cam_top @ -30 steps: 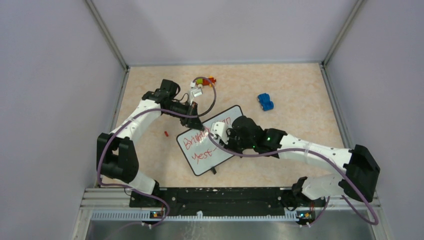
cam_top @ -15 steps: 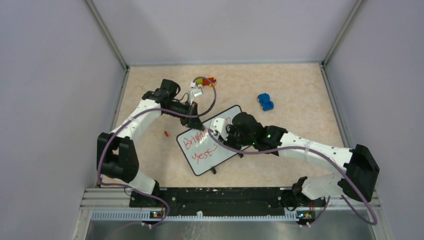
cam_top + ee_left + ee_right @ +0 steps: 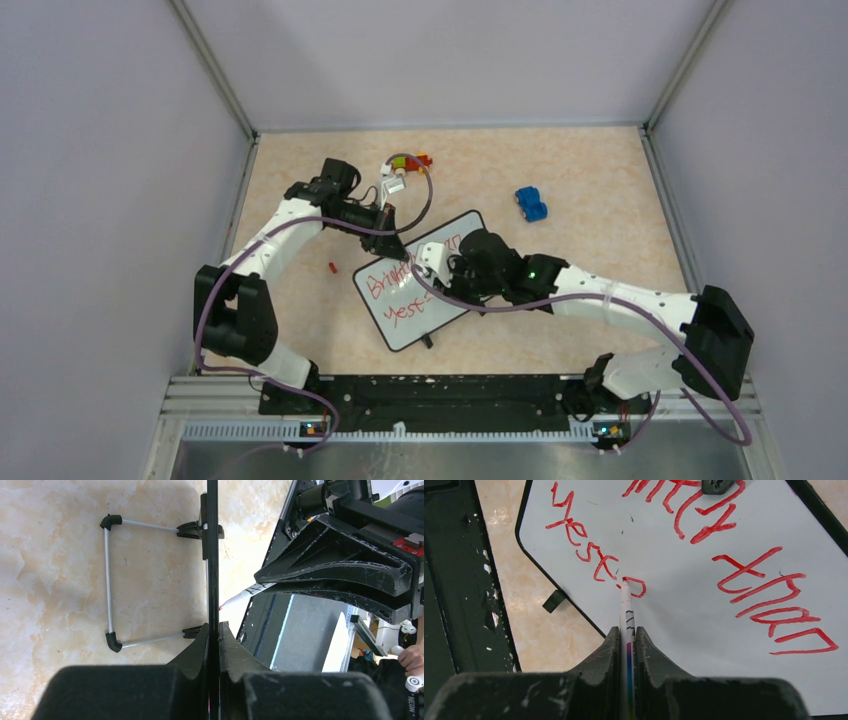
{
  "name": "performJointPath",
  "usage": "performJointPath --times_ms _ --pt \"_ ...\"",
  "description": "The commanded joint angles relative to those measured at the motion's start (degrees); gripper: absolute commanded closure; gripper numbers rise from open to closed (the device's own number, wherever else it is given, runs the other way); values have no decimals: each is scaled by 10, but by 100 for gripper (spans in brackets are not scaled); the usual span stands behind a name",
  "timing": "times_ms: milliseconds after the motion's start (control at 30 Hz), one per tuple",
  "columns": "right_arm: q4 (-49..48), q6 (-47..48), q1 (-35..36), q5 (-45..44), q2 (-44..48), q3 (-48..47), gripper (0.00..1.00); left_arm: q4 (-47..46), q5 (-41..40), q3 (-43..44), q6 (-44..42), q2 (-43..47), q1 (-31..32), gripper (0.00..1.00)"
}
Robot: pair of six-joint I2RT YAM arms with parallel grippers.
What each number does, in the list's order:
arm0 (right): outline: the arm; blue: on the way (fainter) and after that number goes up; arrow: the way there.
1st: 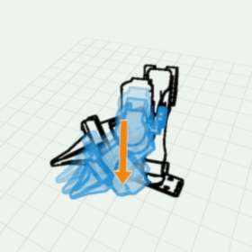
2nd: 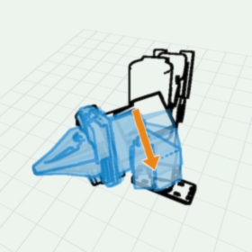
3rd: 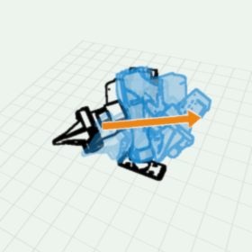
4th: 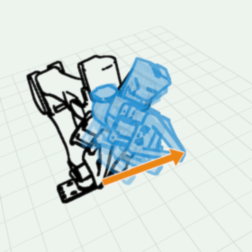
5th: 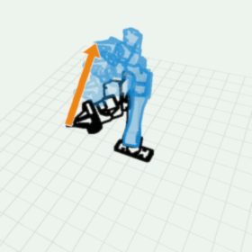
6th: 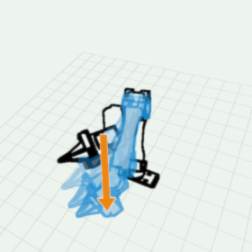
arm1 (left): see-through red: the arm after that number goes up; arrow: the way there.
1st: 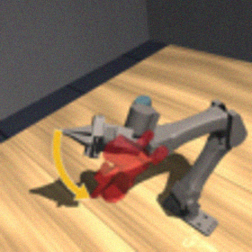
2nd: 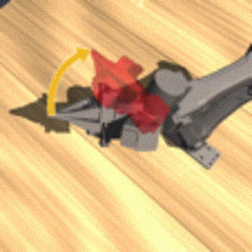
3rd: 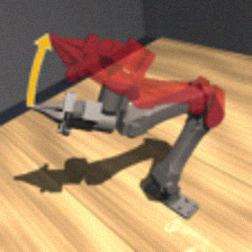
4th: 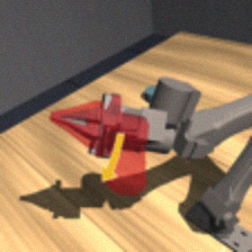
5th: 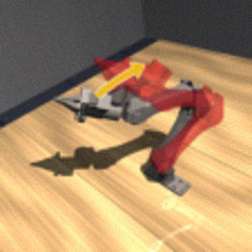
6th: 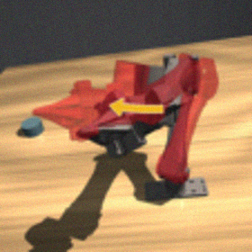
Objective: Write a sentence on the whiteboard
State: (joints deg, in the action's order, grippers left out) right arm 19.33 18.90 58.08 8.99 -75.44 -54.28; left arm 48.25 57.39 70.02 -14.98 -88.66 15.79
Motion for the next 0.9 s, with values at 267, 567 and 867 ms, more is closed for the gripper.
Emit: performJointPath --times_ms 267,567,867 --pt "1 8 -1 -35 32 28 100 13 -4 2 -10 -10 8 100" --pt "16 7 -12 -19 61 7 100 13 -4 3 -8 -12 8 100" --pt "-14 -4 -14 -41 39 -5 100 14 -4 5 -7 -11 8 100"
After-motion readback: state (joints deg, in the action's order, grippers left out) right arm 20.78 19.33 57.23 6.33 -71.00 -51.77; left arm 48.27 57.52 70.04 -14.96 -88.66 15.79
